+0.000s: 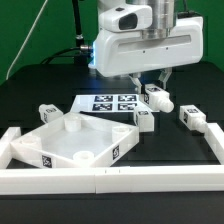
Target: Assemble one leg
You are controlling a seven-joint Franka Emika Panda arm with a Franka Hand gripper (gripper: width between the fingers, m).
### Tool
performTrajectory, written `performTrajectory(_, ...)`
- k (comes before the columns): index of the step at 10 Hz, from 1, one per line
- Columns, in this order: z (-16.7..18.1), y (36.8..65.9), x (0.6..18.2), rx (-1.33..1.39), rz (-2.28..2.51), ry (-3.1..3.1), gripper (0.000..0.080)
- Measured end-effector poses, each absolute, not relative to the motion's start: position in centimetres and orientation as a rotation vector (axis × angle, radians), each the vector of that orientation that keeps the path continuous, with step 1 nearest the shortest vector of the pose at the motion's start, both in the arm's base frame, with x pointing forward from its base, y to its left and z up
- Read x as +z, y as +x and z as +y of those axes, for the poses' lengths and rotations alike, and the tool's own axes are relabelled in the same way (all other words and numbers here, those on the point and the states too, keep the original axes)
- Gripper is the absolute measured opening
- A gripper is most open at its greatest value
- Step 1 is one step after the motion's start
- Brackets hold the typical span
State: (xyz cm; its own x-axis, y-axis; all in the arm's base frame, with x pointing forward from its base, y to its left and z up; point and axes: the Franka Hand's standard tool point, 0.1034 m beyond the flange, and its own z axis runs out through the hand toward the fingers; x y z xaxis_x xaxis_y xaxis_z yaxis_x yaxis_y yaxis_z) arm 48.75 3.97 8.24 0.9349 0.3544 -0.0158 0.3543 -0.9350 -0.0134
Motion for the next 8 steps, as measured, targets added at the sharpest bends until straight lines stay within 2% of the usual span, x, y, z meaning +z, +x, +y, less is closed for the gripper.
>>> performTrajectory(1, 3.6, 48.5, 8.3, 0.018, -0.557, -3.081, 0.0282)
performTrajectory(2, 1.8, 47.1, 8.5, -0.024, -0.529, -3.086, 0.0282)
performTrajectory(3, -1.1, 44.3, 9.1, -0.005, -0.488, -3.091, 0.0282)
performTrajectory(5, -4.7, 40.6, 8.6, 0.015, -0.406, -3.095, 0.0282)
performTrajectory(8, -3.9, 41.2, 8.6, 0.015, -0.423, -3.092, 0.0282)
